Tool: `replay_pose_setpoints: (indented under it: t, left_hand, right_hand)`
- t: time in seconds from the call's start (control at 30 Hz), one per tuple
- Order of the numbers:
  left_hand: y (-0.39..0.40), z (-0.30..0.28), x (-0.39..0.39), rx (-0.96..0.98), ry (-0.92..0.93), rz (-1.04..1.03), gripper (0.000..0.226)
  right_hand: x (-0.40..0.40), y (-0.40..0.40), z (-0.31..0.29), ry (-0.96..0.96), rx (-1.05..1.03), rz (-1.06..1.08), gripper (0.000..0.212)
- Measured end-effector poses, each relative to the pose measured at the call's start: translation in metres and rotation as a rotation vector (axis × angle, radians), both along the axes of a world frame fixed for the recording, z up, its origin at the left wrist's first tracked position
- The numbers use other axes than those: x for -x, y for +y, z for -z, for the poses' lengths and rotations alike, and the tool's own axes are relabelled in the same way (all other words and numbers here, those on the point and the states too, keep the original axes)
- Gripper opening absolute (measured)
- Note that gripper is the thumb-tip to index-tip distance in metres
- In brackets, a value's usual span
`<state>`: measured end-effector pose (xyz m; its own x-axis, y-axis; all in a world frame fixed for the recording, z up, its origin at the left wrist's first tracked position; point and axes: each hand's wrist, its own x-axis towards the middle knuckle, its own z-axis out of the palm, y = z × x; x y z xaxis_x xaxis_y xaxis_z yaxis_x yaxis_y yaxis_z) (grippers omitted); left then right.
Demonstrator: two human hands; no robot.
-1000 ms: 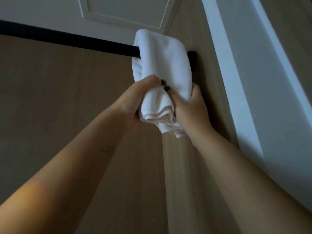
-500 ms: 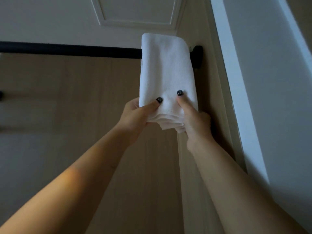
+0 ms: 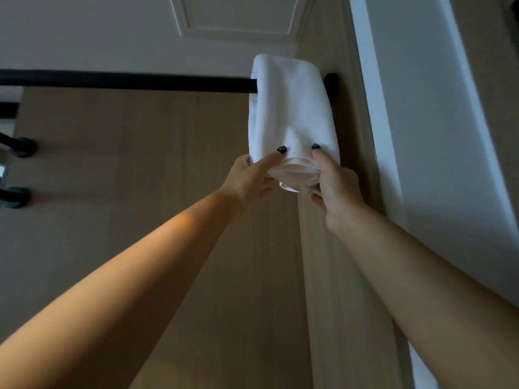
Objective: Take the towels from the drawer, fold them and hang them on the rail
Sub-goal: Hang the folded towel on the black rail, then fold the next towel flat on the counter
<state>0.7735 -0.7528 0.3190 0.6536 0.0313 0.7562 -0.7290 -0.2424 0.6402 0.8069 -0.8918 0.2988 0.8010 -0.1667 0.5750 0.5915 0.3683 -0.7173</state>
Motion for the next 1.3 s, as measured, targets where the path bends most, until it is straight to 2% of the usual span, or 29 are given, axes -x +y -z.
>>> replay_pose_setpoints:
  t: [0.1, 0.2, 0.23, 0.27, 0.3, 0.33, 0.4, 0.47, 0.5, 0.57, 0.63, 0.93, 1.13, 1.3]
  left_hand:
    - [0.005, 0.007, 0.011, -0.006, 0.078, -0.005, 0.065]
    - [0.015, 0.024, 0.033, -0.009, 0.183, -0.016, 0.093]
    - [0.019, 0.029, 0.040, -0.012, 0.203, -0.010, 0.088]
    - [0.024, 0.036, 0.050, -0.027, 0.194, -0.003, 0.067]
    - [0.031, 0.042, 0.059, -0.050, 0.198, 0.004, 0.041]
    - [0.038, 0.049, 0.069, -0.054, 0.195, -0.002, 0.033]
    - [0.058, 0.067, 0.085, -0.047, 0.194, -0.020, 0.032]
    - [0.080, 0.082, 0.103, -0.111, 0.229, -0.076, 0.036]
    - [0.093, 0.089, 0.111, -0.141, 0.263, -0.109, 0.042]
    - [0.120, 0.103, 0.126, -0.218, 0.348, -0.211, 0.070]
    - [0.147, 0.120, 0.142, -0.305, 0.356, -0.316, 0.075]
    - [0.255, 0.213, 0.216, -0.720, 0.443, -0.606, 0.077]
    - [0.303, 0.276, 0.237, -0.768, 0.548, -0.664, 0.078]
    - [0.339, 0.326, 0.230, -0.750, 0.671, -0.677, 0.077]
  right_hand:
    - [0.018, 0.002, 0.011, 0.016, 0.047, 0.103, 0.039]
    - [0.042, 0.014, 0.028, 0.000, 0.112, 0.257, 0.019]
    - [0.049, 0.020, 0.034, -0.004, 0.145, 0.299, 0.015]
    - [0.058, 0.026, 0.041, -0.001, 0.191, 0.322, 0.012]
    - [0.068, 0.034, 0.049, -0.001, 0.246, 0.330, 0.014]
    - [0.078, 0.042, 0.057, -0.002, 0.306, 0.335, 0.022]
    - [0.099, 0.059, 0.073, 0.049, 0.405, 0.377, 0.037]
    - [0.116, 0.074, 0.089, 0.073, 0.515, 0.430, 0.037]
    - [0.124, 0.081, 0.097, 0.069, 0.588, 0.446, 0.037]
    - [0.138, 0.095, 0.113, 0.029, 0.733, 0.469, 0.045]
    - [0.151, 0.110, 0.130, -0.048, 0.868, 0.479, 0.052]
    - [0.184, 0.170, 0.199, -0.267, 1.333, 0.255, 0.060]
    - [0.167, 0.219, 0.265, -0.358, 1.471, 0.049, 0.062]
    - [0.137, 0.257, 0.329, -0.282, 1.492, -0.137, 0.065]
